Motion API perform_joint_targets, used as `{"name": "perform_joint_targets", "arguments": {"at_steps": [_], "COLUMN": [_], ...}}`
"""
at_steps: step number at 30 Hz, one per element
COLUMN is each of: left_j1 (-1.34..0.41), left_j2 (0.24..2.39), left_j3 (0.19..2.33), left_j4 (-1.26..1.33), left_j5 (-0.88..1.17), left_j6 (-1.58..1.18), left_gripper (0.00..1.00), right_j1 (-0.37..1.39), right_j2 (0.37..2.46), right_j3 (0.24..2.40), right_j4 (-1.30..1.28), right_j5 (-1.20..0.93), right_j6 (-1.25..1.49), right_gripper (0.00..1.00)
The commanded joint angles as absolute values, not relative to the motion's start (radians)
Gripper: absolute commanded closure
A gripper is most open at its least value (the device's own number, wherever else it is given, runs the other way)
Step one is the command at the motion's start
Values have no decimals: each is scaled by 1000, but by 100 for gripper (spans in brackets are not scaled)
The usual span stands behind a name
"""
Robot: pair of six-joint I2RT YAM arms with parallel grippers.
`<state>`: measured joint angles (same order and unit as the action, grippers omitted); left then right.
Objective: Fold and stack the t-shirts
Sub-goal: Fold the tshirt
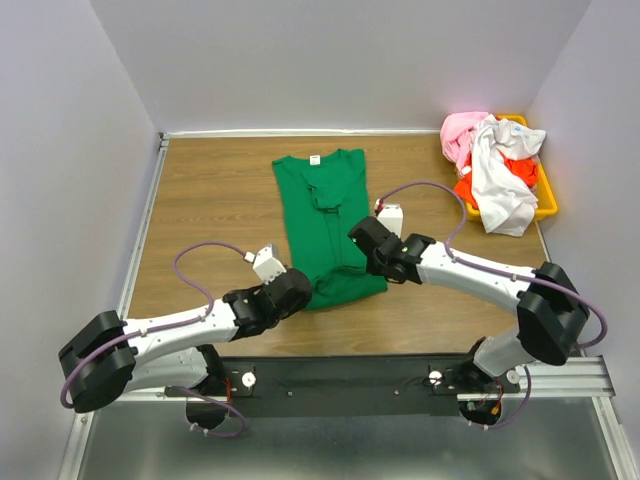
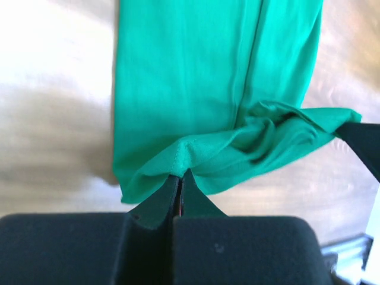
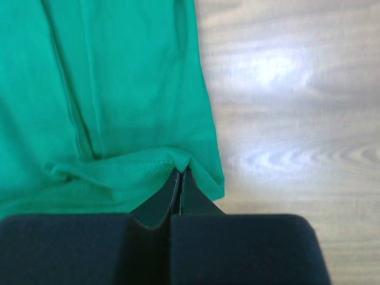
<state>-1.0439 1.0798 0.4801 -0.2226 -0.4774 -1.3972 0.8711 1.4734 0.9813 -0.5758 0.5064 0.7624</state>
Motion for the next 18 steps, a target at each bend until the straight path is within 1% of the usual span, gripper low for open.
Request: {"name": "perform_joint_targets", "arguments": {"at_steps": [1,8,12,18], "left_j1": [-986,-898,-847,-747], "left_j2": [1132,1229,1273,1334], "left_j3": [488,534,569,604], "left_j4": [-115,-14,-6,120], "left_j5": [-522,-508,-512,-474], "left_j6": [-1276,-1158,-1092,-974], "left_gripper": [100,100,100,100], "right_j1": [844,775,747,703], "right_j2": [1542,1650,1701,1781], "right_j3": [1045,1130,1186,1276], "right_j4": [-506,-457,-442,-422], "right_j5": [578,587,588,584], "right_j6": [689,623,583,525], "right_gripper": [100,100,100,100]}}
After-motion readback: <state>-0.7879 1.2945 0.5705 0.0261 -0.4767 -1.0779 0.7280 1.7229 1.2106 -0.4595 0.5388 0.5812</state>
